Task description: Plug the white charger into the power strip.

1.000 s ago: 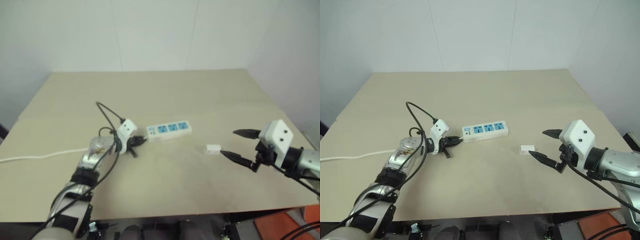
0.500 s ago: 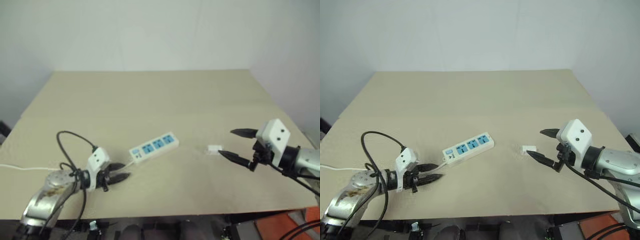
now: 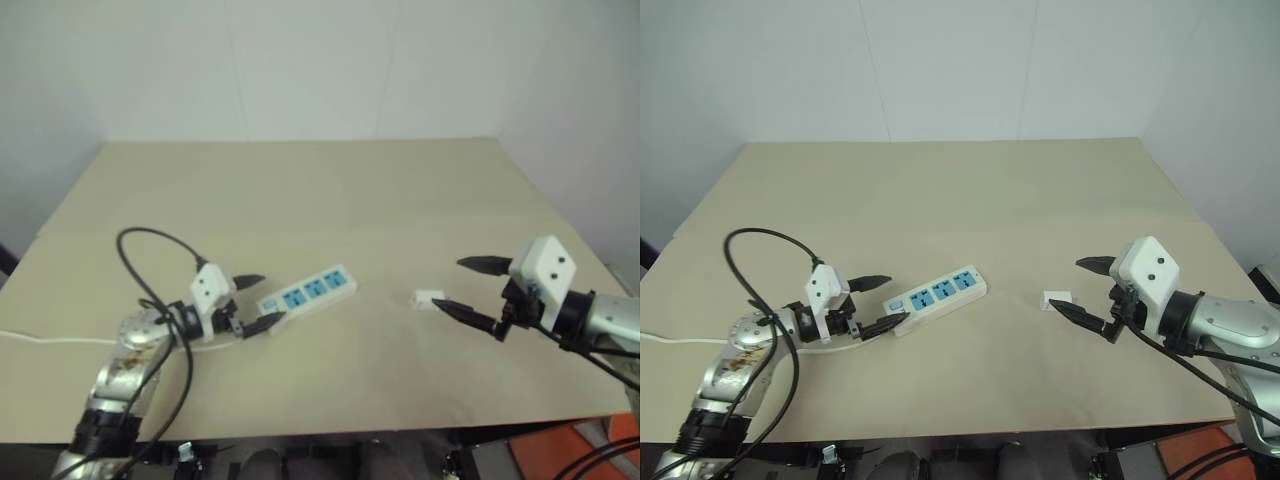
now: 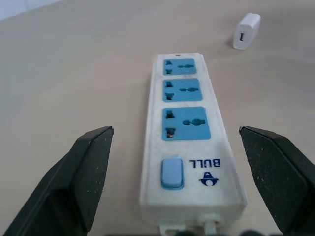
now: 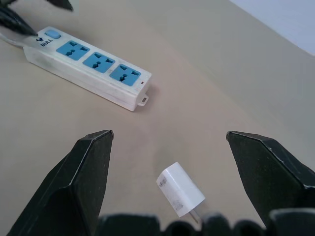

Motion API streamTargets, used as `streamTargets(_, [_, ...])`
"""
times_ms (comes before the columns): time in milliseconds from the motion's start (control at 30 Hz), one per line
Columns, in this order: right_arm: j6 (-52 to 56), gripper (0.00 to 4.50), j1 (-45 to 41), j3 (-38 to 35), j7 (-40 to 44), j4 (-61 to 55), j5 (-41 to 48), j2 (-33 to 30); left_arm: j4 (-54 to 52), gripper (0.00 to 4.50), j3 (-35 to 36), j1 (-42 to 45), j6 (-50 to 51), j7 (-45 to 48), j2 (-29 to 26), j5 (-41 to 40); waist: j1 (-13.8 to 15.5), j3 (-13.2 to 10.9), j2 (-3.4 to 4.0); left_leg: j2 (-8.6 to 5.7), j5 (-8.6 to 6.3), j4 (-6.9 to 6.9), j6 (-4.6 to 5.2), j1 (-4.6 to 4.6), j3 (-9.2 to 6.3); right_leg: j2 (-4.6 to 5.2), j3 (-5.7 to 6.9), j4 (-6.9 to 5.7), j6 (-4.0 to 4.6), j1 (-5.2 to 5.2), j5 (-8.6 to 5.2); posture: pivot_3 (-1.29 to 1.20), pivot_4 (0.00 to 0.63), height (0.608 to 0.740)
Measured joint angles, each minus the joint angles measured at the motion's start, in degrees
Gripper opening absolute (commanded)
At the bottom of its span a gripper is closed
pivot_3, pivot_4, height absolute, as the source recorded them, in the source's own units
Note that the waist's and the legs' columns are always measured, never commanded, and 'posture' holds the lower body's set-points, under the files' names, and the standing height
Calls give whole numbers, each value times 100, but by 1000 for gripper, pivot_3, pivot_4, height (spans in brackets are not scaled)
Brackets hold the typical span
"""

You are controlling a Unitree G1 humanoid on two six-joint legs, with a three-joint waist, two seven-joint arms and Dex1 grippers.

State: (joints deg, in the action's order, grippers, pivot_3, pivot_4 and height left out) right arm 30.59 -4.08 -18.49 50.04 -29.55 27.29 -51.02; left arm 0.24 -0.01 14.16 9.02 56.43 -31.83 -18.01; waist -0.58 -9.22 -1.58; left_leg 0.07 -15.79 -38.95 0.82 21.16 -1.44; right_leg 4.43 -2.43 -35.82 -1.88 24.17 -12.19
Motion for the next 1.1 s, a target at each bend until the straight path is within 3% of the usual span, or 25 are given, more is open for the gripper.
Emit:
streamTargets(267, [22,4330,7,-14,-36,-49,104,-4,1025,4454,-321,360,-606,347,155,241,-22,0,-1,1,0,0,0,-2,-1,0,0,-2,-1,-1,0,0,150,740])
streamTargets(600, [111,4330,-56,-16,-48,-125,110,-6,1198,4454,-348,198,-780,290,300,341,-9,1,1,0,0,-1,0,-6,-2,1,0,-4,-1,-5,0,0,150,740])
streamTargets(700, [111,4330,-159,-11,-45,-119,110,-6,1446,3897,-267,210,-1032,202,607,330,46,6,9,-5,0,-3,0,-8,-2,4,1,-4,-3,-12,0,0,150,740])
streamTargets(767, [111,4330,-198,-4,-35,-112,110,-7,1647,3278,-237,263,-1277,222,796,312,107,6,10,-7,0,-5,0,-10,-3,5,2,-4,-3,-15,1,0,150,740])
streamTargets(967, [111,4330,-347,70,30,-10,107,-79,2070,3266,-275,494,-1524,631,944,265,136,13,22,-12,0,-7,0,-9,-2,9,2,-3,-6,-18,2,0,150,740])
streamTargets(1100, [96,4330,-595,310,243,170,88,-224,2065,3266,-510,620,-1545,1051,745,359,114,14,23,-10,0,-6,0,-8,-2,6,0,-2,-6,-15,2,0,150,740])
